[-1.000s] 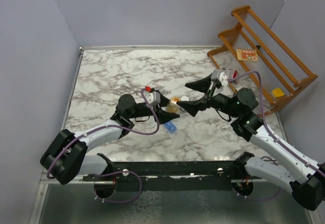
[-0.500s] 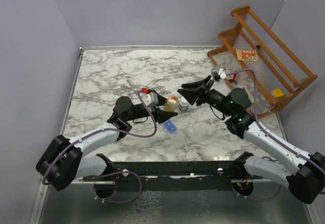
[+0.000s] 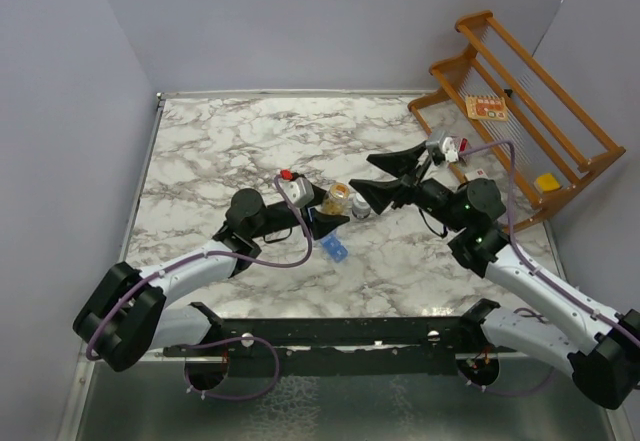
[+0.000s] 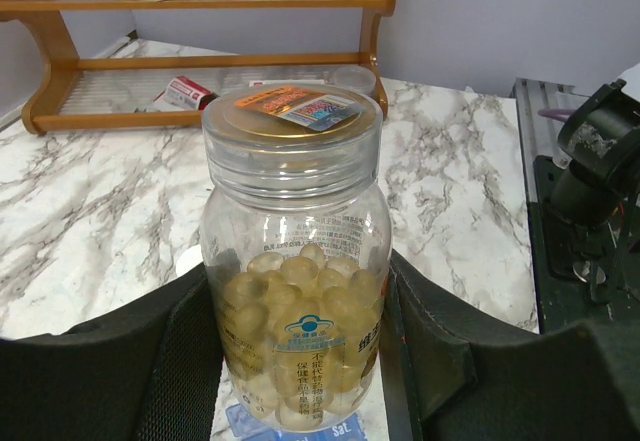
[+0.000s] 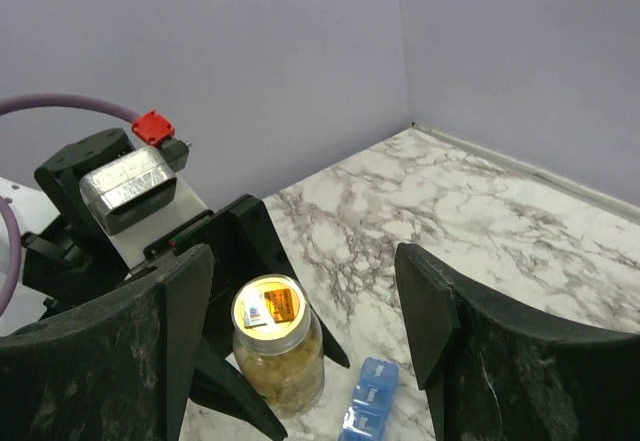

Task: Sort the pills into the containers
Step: Pick up the pill bottle at the center of the board, then unscrew the lid of the pill bottle.

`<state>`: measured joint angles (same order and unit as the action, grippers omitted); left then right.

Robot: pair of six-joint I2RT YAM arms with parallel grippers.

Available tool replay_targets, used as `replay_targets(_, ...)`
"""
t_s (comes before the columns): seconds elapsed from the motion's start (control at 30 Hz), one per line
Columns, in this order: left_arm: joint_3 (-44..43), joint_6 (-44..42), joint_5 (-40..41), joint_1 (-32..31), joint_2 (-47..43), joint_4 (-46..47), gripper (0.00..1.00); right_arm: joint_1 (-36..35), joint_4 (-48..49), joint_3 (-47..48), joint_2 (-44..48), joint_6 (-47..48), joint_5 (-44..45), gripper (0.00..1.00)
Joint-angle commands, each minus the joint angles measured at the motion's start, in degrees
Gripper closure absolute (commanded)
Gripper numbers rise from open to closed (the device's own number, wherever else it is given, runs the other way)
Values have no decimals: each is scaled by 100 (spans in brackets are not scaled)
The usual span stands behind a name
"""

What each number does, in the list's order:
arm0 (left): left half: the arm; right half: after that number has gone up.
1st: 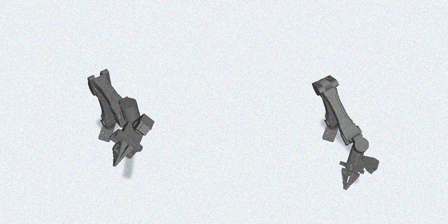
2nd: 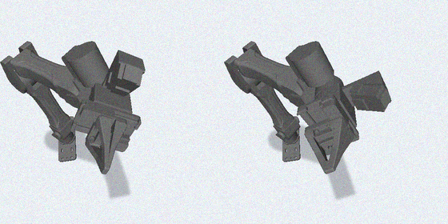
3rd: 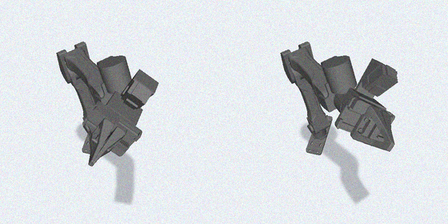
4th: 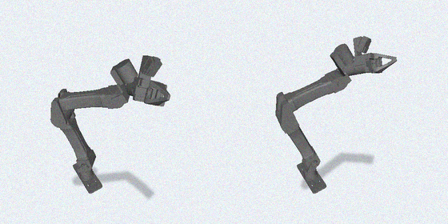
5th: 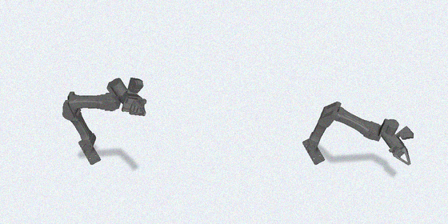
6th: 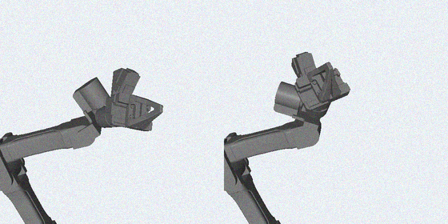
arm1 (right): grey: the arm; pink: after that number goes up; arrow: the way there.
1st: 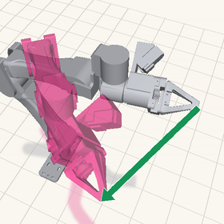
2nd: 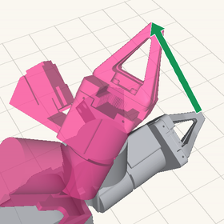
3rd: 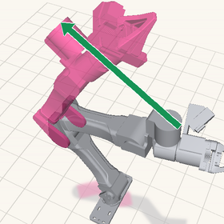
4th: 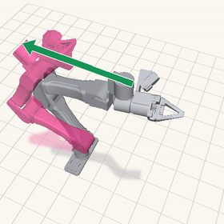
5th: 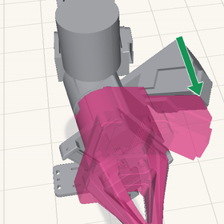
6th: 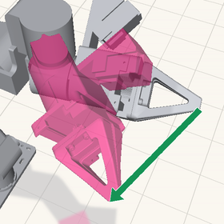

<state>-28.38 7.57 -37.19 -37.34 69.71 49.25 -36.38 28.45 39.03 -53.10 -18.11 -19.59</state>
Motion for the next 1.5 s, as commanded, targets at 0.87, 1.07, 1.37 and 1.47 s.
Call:
replay_targets(0.87, -192, 99, 797, -159, -56, 147, 100, -1011, 515, 111, -1063, 439, 911, 47)
replay_targets(1.07, -159, 45, 807, -181, -141, 152, 100, -1010, 563, 69, -1071, 411, 966, 61)
replay_targets(1.37, -150, 0, 870, -199, -177, 146, 100, -1011, 438, 179, -1197, 369, 818, 71)
replay_targets(1.47, -163, -31, 875, -203, -183, 148, 100, -1010, 315, 264, -1257, 372, 788, 72)
